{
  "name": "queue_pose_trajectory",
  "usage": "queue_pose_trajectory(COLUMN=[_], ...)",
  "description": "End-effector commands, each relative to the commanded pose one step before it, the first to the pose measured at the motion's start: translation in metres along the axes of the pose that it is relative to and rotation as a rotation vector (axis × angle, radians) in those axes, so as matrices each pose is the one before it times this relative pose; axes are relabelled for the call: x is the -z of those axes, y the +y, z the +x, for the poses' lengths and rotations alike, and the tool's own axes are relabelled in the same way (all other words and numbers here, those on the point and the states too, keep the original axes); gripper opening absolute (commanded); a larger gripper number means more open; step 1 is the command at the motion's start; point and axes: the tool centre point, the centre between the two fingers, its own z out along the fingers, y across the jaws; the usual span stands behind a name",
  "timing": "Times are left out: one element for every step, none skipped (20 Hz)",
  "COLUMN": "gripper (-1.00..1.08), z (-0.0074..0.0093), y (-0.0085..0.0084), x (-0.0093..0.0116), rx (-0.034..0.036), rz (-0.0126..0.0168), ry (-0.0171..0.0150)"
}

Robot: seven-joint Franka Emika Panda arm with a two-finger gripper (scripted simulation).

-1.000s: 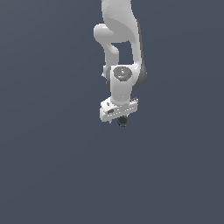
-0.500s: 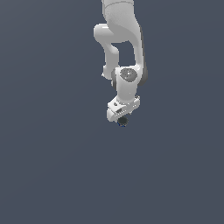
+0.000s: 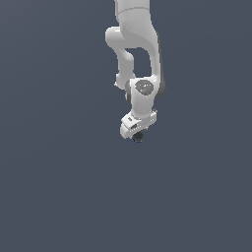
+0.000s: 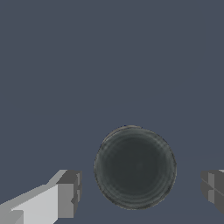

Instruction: Pick up the object and move it to a goal position.

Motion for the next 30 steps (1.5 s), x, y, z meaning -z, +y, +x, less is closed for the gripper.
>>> queue_pose_trajectory(gripper=[1.0,1.0,1.0,1.0,1.0,1.0,1.0,1.0,1.0,1.0,1.0,-1.0,-1.0,-1.0,-1.0,-1.0,-1.0,-1.0,-1.0,-1.0,-1.0,-1.0,-1.0,-1.0,-1.0,-1.0,-1.0,-1.0,-1.0,-1.0], z=[-0.00069,-0.00018,-0.00011,-0.00007,0.00001,-0.00004,0.00016,0.00004,0.00004,0.00014,0.00001,0.0,0.0,0.0,0.0,0.0,0.0,0.0,0.0,0.0,0.0,-0.0003,-0.0001,-0.00029,-0.00049,-0.00068,-0.00088,-0.00107,-0.00127,-0.00146], y=[-0.00068,-0.00015,-0.00015,-0.00005,-0.00006,0.00017,-0.00017,0.00013,0.0001,-0.00016,0.00002,0.0,0.0,0.0,0.0,0.0,0.0,0.0,0.0,0.0,0.0,0.00082,0.00009,0.00026,0.00043,0.0006,0.00078,0.00095,0.00112,0.00129], x=[-0.01078,-0.00525,-0.00475,-0.00414,-0.00353,-0.00298,-0.00235,-0.00185,-0.00131,-0.00073,-0.00026,0.0,0.0,0.0,0.0,0.0,0.0,0.0,0.0,0.0,0.0,0.00096,0.00022,0.00065,0.00109,0.00152,0.00196,0.00239,0.00283,0.00327], rx=[0.00175,0.00069,0.00069,0.00048,0.00048,0.0,0.00068,0.0,0.0,0.00047,0.0,0.0,0.0,0.0,0.0,0.0,0.0,0.0,0.0,0.0,0.0,-0.00118,0.0,0.0,0.0,0.0,0.0,0.0,0.0,0.0], rz=[0.00041,-0.00001,-0.00002,-0.00003,-0.00004,0.0,-0.00011,0.0,0.0,-0.00013,0.0,0.0,0.0,0.0,0.0,0.0,0.0,0.0,0.0,0.0,0.0,-0.0009,0.0,0.0,0.0,0.0,0.0,0.0,0.0,0.0], ry=[-0.00057,0.00008,0.00008,0.00006,0.00005,0.0,0.00007,0.0,0.0,0.00004,0.0,0.0,0.0,0.0,0.0,0.0,0.0,0.0,0.0,0.0,0.0,0.00042,0.0,0.0,0.0,0.0,0.0,0.0,0.0,0.0])
